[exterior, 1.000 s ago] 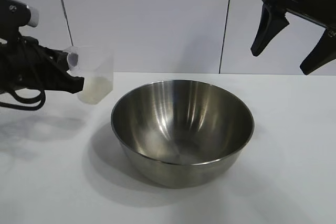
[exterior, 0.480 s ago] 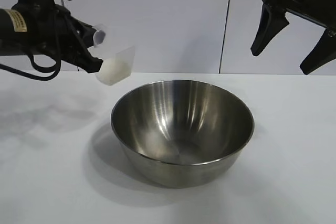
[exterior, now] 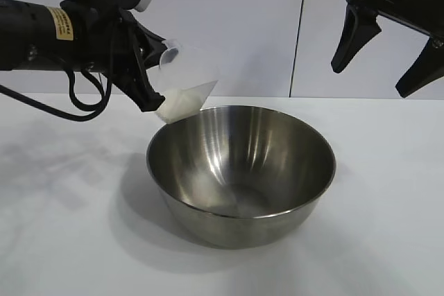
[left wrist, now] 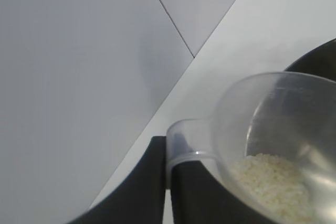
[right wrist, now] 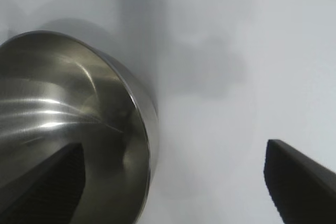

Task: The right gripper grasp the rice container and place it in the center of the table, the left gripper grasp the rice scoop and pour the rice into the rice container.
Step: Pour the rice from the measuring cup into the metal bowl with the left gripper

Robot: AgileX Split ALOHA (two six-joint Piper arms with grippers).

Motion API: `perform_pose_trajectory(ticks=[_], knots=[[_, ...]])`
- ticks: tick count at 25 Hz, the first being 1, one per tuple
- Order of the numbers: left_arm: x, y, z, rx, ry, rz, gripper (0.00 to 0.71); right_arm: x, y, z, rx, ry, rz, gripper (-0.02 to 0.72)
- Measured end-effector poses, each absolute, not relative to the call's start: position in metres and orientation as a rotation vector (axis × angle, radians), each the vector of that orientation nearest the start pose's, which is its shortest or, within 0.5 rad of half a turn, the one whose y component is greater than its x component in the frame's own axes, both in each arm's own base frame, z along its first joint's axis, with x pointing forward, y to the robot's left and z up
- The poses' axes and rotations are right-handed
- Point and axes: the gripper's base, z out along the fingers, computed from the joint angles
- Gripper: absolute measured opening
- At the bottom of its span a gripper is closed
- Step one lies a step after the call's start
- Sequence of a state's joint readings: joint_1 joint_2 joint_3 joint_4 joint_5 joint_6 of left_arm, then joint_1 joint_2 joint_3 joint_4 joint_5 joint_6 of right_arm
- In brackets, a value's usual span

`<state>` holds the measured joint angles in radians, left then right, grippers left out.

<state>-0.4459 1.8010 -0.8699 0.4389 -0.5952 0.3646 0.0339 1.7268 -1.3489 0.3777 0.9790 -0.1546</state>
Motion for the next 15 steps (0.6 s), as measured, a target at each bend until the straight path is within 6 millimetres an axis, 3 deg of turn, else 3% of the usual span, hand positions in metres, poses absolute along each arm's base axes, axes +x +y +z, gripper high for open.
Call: perform_pose_trajectory(ticks=[15], knots=[[0.320,-0.206,0.205,1.366,1.179,0.116,0.008,0.356,0.039,0.263,-0.042,2.788,0.447,0.638]])
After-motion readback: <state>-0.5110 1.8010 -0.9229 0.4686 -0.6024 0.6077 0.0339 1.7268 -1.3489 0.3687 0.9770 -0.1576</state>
